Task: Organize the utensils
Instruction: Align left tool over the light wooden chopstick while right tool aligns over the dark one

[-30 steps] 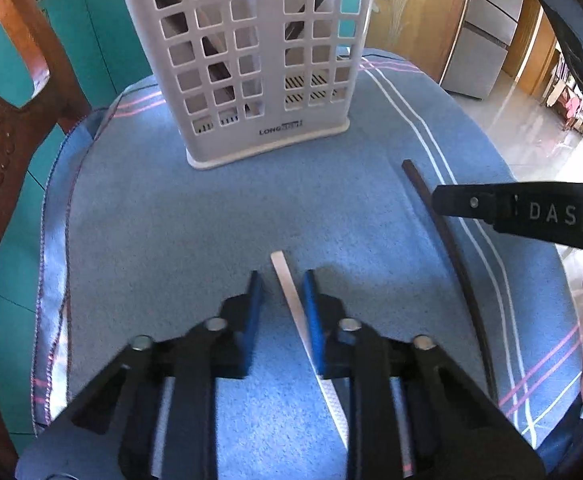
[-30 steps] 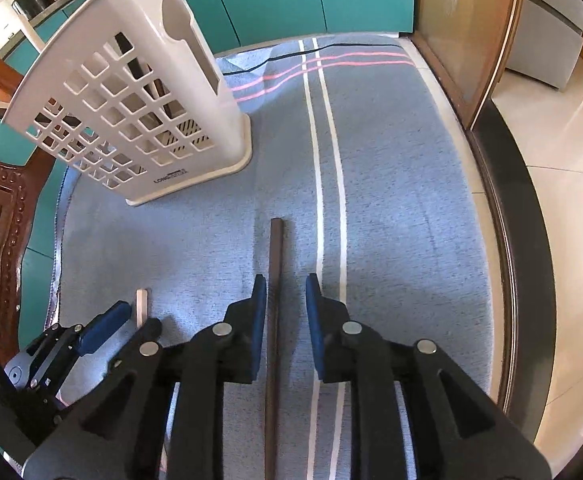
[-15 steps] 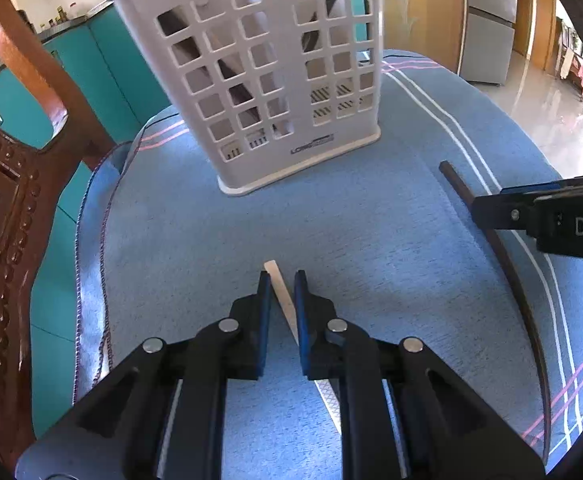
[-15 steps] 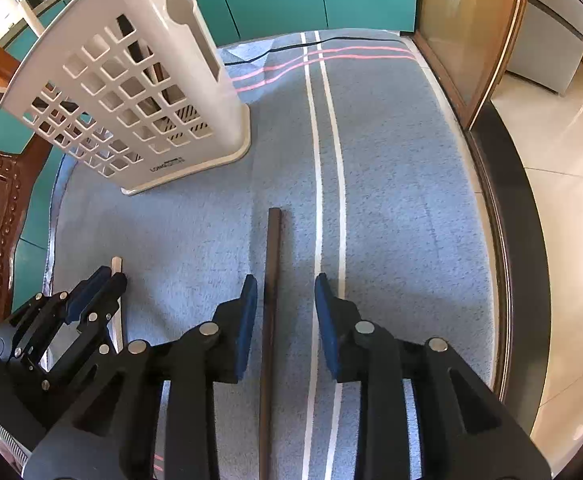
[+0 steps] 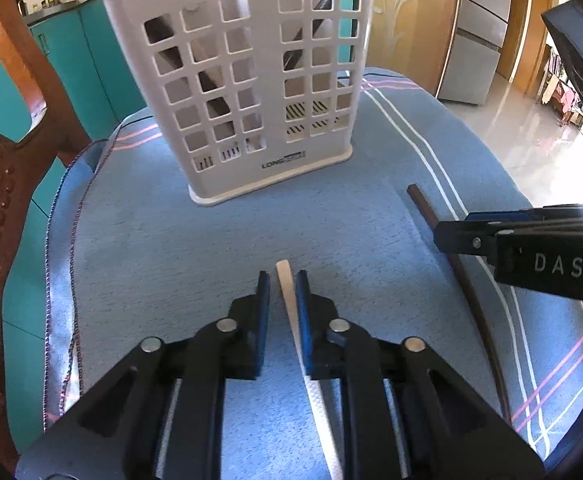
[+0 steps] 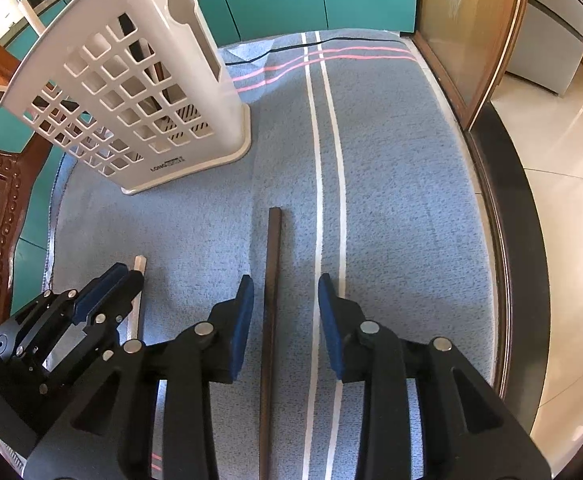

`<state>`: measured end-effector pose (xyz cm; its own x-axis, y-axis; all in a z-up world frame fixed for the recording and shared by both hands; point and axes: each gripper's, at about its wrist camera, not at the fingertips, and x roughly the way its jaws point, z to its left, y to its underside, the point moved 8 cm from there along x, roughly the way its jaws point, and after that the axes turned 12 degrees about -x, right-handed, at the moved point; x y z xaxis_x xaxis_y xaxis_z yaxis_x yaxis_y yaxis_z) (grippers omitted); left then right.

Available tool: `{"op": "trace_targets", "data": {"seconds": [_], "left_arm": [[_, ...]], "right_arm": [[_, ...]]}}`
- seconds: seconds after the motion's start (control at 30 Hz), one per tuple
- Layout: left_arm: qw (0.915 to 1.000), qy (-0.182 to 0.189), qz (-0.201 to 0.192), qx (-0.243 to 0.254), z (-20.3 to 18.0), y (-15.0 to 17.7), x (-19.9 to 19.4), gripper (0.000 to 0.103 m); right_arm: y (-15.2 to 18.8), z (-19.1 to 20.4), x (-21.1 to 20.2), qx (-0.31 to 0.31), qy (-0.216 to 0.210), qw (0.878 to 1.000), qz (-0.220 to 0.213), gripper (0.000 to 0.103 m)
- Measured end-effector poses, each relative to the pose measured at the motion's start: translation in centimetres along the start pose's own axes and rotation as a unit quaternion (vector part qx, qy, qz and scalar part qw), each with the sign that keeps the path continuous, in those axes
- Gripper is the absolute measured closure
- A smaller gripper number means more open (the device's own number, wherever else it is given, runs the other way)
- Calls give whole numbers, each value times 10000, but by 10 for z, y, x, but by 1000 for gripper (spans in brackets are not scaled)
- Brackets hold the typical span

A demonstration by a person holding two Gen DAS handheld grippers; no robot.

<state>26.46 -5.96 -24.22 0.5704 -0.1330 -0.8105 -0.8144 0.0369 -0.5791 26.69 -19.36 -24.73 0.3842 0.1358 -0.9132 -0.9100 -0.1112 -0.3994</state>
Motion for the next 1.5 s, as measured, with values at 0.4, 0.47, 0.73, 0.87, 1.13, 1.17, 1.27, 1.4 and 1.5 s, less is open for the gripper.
{"op": "trace_targets", "data": {"seconds": [0.4, 0.47, 0.73, 0.87, 1.13, 1.17, 1.27, 1.4, 1.5], "left_arm": [[9999, -112, 40, 26, 1, 6, 0, 68], [9999, -123, 54, 21, 2, 7, -1, 67], [9998, -160, 68, 56, 3, 8, 1, 63], [9998, -182, 71, 49, 4, 8, 2, 61], [9997, -219, 78, -2, 7, 7, 4, 53], [9997, -201, 96, -45, 9, 7, 4, 52], [9996, -128, 158, -184, 12, 7, 5, 51], [9992, -106, 218, -313, 17, 7, 5, 51], [9993, -104, 256, -269, 17, 8, 5, 55]], "right_arm": [[2, 16, 4, -266, 73, 9996, 102, 69], [2, 18, 4, -292, 116, 9995, 83, 72], [4, 22, 10, 231, -546, 9982, 86, 96], [9, 18, 18, 1098, -1630, 9802, 257, 96], [3, 19, 9, 440, -689, 9967, 14, 92], [2, 21, 8, 309, -545, 9980, -27, 86], [-3, 22, 5, 128, -265, 9995, -137, 79], [-4, 19, 4, 107, -146, 9996, -211, 77], [-4, 19, 7, 123, -129, 9997, -190, 74]]}}
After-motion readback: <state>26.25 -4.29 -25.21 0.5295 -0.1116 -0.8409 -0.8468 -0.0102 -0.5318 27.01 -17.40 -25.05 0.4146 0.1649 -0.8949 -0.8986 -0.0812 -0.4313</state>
